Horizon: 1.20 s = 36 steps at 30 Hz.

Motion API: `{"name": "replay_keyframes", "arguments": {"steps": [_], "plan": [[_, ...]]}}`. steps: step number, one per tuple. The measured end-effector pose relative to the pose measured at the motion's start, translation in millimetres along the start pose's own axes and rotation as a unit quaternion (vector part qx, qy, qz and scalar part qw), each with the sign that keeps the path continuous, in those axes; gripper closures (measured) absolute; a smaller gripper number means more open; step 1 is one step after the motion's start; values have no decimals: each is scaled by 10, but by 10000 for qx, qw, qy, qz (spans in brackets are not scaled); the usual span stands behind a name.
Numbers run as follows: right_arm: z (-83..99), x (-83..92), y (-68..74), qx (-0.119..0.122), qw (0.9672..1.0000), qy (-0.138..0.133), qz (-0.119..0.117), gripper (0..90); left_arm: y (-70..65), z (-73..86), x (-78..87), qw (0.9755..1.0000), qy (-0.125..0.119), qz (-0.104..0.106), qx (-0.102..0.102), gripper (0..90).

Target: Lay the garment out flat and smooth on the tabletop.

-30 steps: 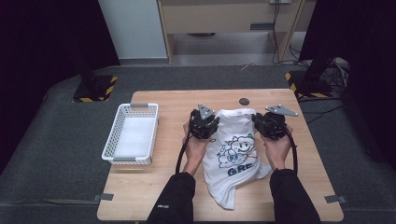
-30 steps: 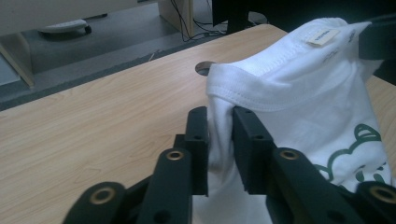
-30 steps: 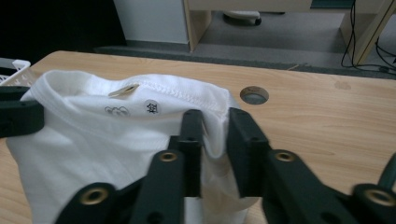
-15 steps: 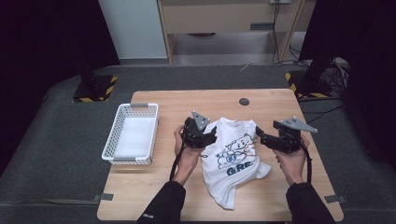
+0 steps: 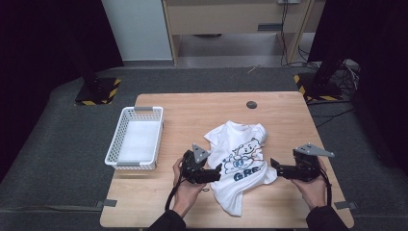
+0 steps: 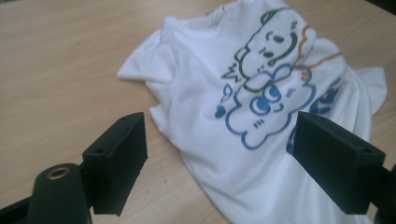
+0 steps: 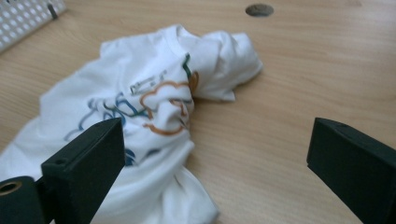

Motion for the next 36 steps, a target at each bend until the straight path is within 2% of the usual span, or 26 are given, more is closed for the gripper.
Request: {"name": "replay_keyframes", "arguments": {"steps": [4,8,12,15,19,22,24,26,29,36], "plan": [[188,-24,-70,-5,9998,152,163,67,-25,255,-38,9997,236,61,-24,162],[271,-80,-123,-7,9993,300,227,77,-65,458,-141,9986,506,135,-27,156],[324,-170,-166,-43,9986,453,255,85,-130,533,-205,9982,555,71,-225,149],[376,-246,-179,17,9974,653,319,90,-208,604,-268,9966,694,50,-430,150],[428,-347,-193,114,9947,931,424,95,-291,631,-317,9956,768,77,-540,145],[458,-393,-210,80,9933,1061,443,102,-326,637,-325,9943,733,-1,-769,142],[494,-430,-226,72,9910,1253,459,101,-329,646,-339,9935,741,-28,-869,134],[524,-464,-233,135,9885,1418,509,95,-317,642,-348,9934,755,-17,-864,129],[525,-466,-251,74,9885,1431,487,93,-293,637,-359,9931,726,-47,-917,119],[533,-404,-309,104,9862,1582,477,68,-160,606,-400,9913,621,-343,-1108,112]]}}
Point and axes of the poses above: each handheld gripper's, and its own axes: x roughly backward along the jaws, z roughly out of its underside, y roughly to its left, the point moved 2 cm from there along -x, roughly forward along the jaws, and after that the axes turned 15 degrees about -z, right-handed, at the moved point
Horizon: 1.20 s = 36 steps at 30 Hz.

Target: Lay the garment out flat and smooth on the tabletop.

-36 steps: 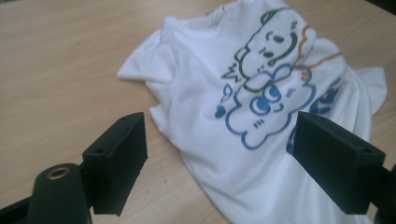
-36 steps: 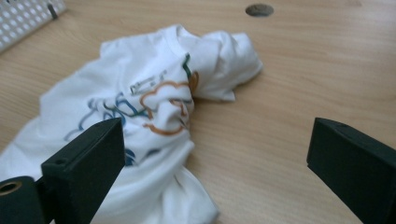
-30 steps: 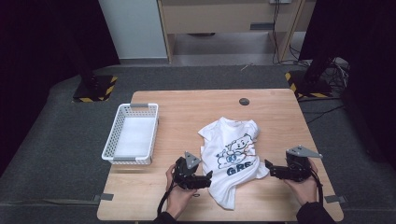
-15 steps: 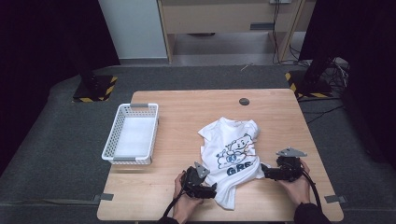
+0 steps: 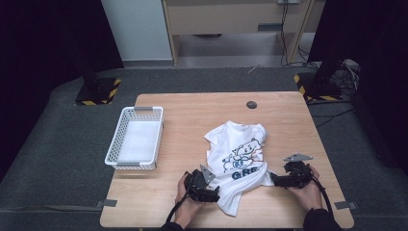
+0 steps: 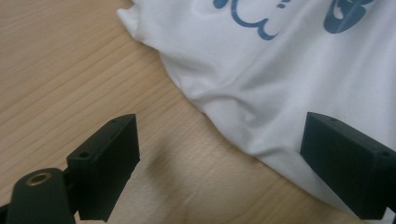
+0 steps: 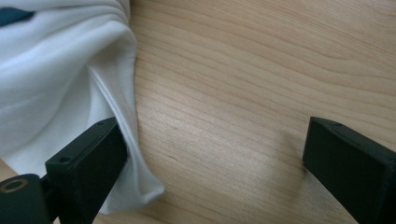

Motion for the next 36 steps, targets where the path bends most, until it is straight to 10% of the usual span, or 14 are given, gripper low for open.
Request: {"name": "replay_keyframes", "arguments": {"steps": [13,21,36], "plan": [[56,106,-208,-51,9999,103,91,52,469,64,-215,9984,115,-132,540,92],[63,184,-321,58,9982,105,591,67,501,58,-232,9987,83,-162,466,89],[37,362,-252,-325,9978,-399,-422,226,341,60,179,9937,-16,530,983,160]]}}
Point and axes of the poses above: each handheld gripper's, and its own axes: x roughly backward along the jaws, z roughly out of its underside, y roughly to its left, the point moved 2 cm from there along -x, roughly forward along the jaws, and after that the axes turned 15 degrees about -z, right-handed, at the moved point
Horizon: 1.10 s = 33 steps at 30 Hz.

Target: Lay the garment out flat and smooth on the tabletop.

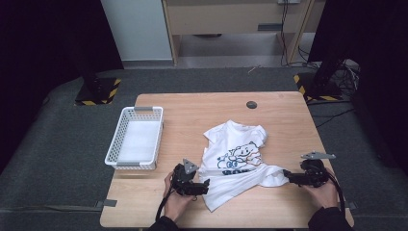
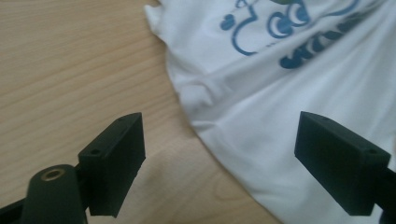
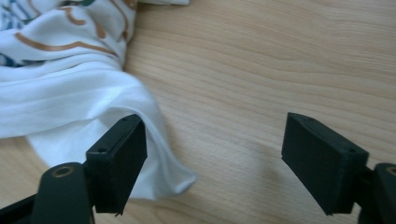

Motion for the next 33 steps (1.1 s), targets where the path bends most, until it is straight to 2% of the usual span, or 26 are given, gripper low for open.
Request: {"name": "replay_keyframes", "arguments": {"steps": [2,7,12,18,27,29,33], "plan": [[4,-9,23,13,9999,21,-129,242,-62,24,35,9999,35,129,-43,173],[14,-56,77,85,9991,157,-379,279,-220,46,15,9992,194,297,-181,216],[27,-105,89,114,9985,296,-445,314,-321,70,-16,9983,322,380,-316,262],[45,-147,97,161,9978,428,-487,412,-365,88,-31,9981,374,353,-351,320],[45,-155,121,143,9971,506,-541,696,-436,78,-41,9963,297,110,-800,471],[39,-161,133,140,9966,564,-589,755,-453,71,-41,9962,270,122,-819,530],[23,-164,153,121,9961,627,-602,800,-472,52,-46,9959,251,146,-856,670]]}}
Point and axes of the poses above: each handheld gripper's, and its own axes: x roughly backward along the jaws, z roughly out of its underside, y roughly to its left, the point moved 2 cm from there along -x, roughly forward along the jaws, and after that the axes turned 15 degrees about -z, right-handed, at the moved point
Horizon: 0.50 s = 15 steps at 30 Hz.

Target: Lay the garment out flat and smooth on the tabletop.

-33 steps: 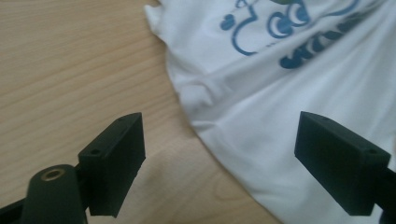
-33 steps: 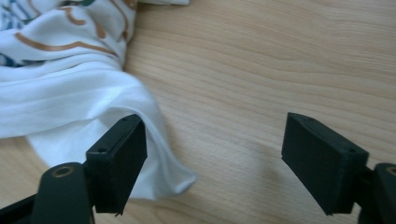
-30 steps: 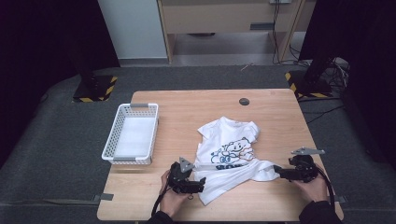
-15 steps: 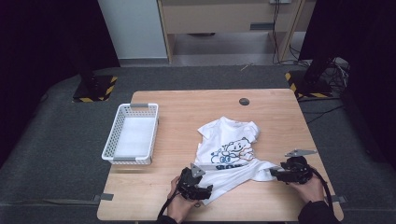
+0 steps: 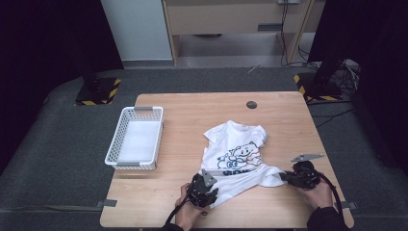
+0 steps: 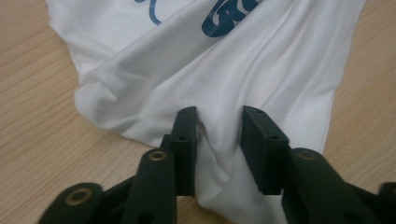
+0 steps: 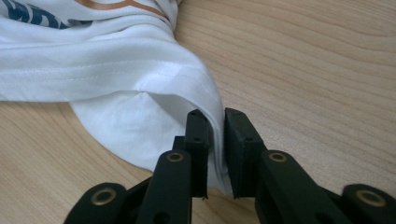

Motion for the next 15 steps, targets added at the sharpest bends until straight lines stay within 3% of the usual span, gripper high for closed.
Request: {"name": "replay_keyframes", "arguments": {"steps": [4,6,8,9,11,13,14,15], "plan": [[-21,37,6,-17,10000,-46,41,838,21,-16,-14,10000,16,39,82,798],[-46,85,18,68,9997,-167,181,848,85,-49,-25,9994,49,209,289,825],[-65,120,37,147,9993,-229,275,851,111,-68,-14,9992,17,224,345,832],[-100,179,81,283,9982,-384,372,857,166,-111,23,9987,-94,257,434,841],[-130,226,117,356,9972,-517,401,859,200,-135,53,9982,-170,270,499,843],[-146,251,141,396,9965,-611,408,859,304,-185,133,9970,-350,281,625,844],[-169,288,177,491,9952,-719,441,859,403,-217,203,9951,-493,321,799,844],[-169,288,177,491,9952,-719,441,859,403,-217,203,9951,-493,321,799,844]]}}
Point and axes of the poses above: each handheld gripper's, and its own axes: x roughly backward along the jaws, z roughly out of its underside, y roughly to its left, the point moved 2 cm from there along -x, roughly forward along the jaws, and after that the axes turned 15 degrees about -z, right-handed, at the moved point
